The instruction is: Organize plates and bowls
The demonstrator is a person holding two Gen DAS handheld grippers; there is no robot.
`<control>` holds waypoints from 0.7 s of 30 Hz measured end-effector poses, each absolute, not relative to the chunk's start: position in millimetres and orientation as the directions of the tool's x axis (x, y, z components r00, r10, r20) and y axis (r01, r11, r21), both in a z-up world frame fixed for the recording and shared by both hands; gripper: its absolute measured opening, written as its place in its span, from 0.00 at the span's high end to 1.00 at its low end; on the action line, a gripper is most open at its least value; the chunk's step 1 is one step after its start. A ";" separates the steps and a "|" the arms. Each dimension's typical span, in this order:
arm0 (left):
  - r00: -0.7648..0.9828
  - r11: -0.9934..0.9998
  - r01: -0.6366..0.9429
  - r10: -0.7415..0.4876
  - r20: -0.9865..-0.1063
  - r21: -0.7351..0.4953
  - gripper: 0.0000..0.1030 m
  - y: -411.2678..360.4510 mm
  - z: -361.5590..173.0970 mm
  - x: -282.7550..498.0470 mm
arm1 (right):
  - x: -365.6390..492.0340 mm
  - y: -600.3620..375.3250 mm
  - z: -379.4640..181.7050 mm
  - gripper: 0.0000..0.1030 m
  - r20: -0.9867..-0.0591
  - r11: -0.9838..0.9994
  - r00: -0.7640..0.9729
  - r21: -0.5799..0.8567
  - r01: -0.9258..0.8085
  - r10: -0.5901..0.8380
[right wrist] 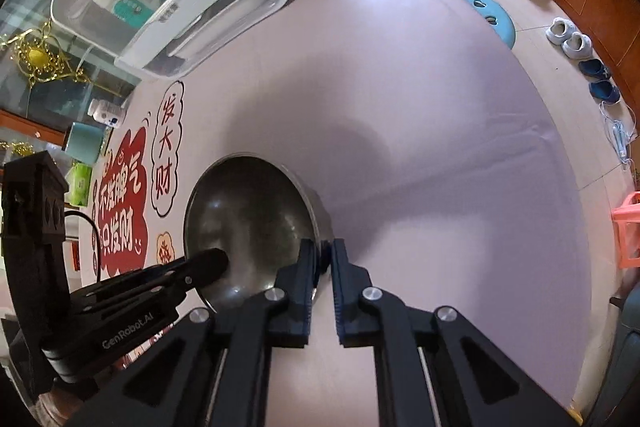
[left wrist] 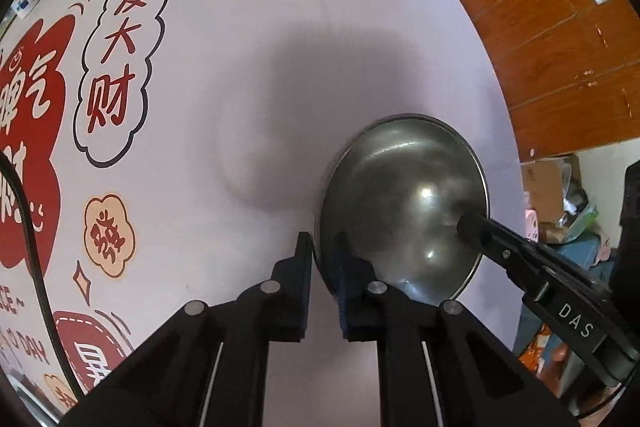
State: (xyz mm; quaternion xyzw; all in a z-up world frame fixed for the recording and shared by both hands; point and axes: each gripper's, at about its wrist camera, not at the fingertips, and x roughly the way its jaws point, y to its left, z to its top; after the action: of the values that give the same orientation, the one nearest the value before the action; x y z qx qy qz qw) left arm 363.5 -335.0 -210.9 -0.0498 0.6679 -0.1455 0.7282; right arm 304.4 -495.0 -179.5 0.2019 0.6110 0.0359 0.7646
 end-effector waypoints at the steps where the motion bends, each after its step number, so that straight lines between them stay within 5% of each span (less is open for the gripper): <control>1: 0.068 0.955 0.163 -0.263 -0.962 -0.249 0.91 -337.2 -210.2 361.0 | 303.7 -493.2 -178.5 0.92 -0.922 0.920 0.247 0.347 0.184 0.298; 21: 0.106 0.959 0.193 -0.233 -0.967 -0.210 0.90 -265.6 -115.6 265.4 | 223.7 -427.5 -102.9 0.92 -0.859 0.885 0.296 0.458 0.082 0.417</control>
State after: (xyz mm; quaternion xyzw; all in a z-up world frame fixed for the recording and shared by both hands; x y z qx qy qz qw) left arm 265.4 -265.6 -115.6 -0.0151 0.6531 -0.1432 0.7435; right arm 223.7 -427.5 -102.9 0.2139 0.5834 0.1077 0.7761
